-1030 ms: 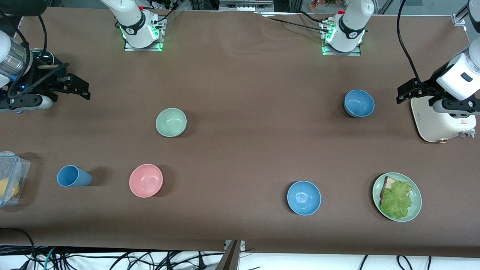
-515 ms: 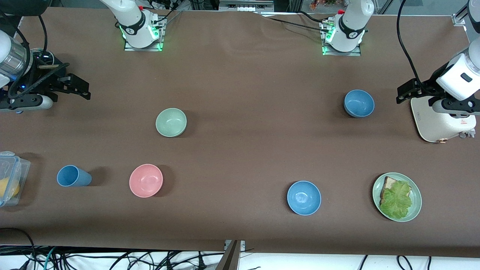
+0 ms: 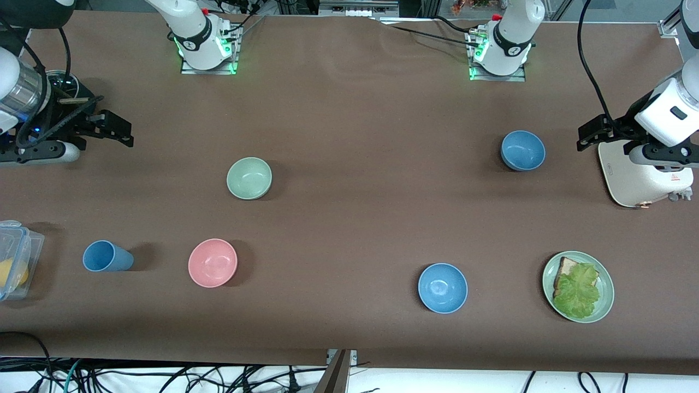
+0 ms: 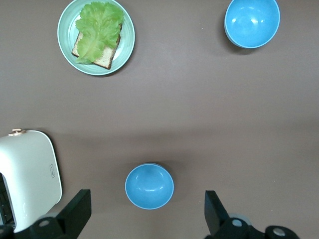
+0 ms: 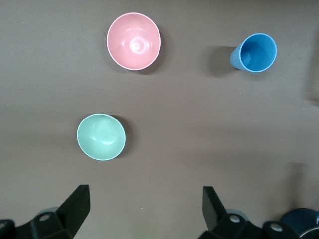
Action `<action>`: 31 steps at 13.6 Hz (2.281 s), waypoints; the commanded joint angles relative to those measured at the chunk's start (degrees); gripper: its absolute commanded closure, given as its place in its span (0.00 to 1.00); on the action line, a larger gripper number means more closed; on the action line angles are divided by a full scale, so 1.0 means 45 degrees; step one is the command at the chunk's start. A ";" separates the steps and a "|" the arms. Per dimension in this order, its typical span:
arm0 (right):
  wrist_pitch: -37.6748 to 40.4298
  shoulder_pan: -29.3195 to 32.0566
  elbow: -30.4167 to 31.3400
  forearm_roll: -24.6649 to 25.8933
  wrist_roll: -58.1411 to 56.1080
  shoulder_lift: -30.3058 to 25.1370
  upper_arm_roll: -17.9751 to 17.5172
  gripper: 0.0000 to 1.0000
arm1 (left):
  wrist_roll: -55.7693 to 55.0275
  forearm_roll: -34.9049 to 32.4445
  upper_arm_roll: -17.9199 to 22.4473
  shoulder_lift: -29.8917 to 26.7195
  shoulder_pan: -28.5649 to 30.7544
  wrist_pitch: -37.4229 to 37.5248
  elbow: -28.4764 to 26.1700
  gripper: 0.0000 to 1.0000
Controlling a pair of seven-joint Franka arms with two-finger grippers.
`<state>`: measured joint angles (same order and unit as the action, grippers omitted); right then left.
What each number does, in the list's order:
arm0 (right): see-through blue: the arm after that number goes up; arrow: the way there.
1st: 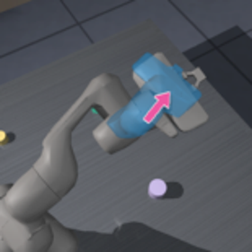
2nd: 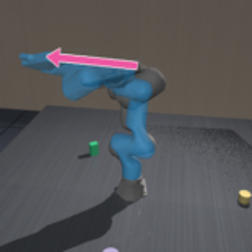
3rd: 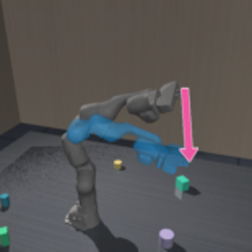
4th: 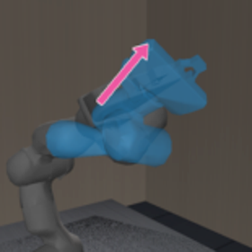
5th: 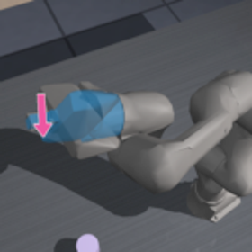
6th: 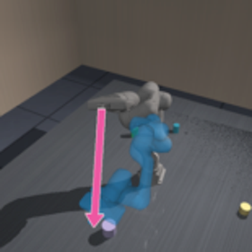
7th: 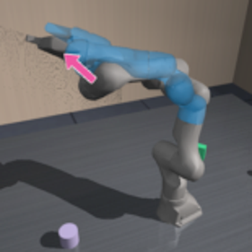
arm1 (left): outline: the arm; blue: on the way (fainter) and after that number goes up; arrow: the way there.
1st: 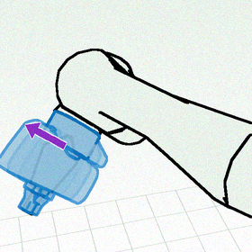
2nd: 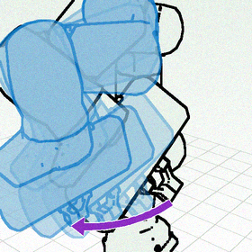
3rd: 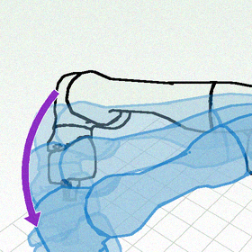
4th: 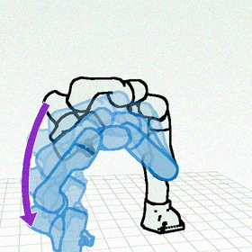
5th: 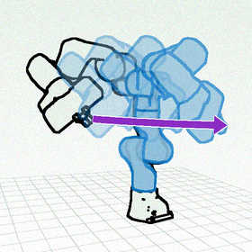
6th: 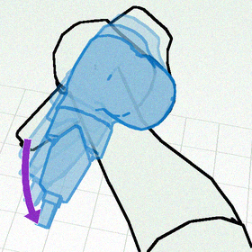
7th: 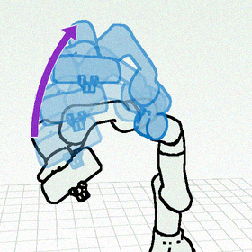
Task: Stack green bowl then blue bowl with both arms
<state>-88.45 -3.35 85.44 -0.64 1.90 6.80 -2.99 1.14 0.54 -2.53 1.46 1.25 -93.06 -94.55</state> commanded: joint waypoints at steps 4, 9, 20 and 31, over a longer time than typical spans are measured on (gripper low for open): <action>0.0240 -0.0056 -0.0138 -0.0190 -0.0148 0.1669 -0.0155 0.00 | -0.0077 0.0330 0.0035 0.0085 -0.0178 -0.0101 0.0093 0.00; -0.0012 -0.0233 0.0521 -0.1068 0.0026 0.1286 -0.0389 0.00 | -0.0058 0.0290 -0.0005 0.0163 -0.0160 -0.0082 0.0152 0.00; -0.9700 -0.0252 0.9020 -0.1499 0.0047 0.0775 -0.1640 0.01 | -0.0039 0.0251 -0.0024 0.0183 -0.0160 -0.0043 0.0152 0.00; -1.3057 -0.0291 1.0291 -0.1519 0.0047 0.1730 -0.1640 0.05 | -0.0039 0.0232 -0.0024 0.0261 -0.0160 -0.0023 0.0152 0.00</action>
<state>-144.47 -4.75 131.10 -6.86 1.98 13.70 -10.12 1.14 0.54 -2.76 2.20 0.75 -93.23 -94.54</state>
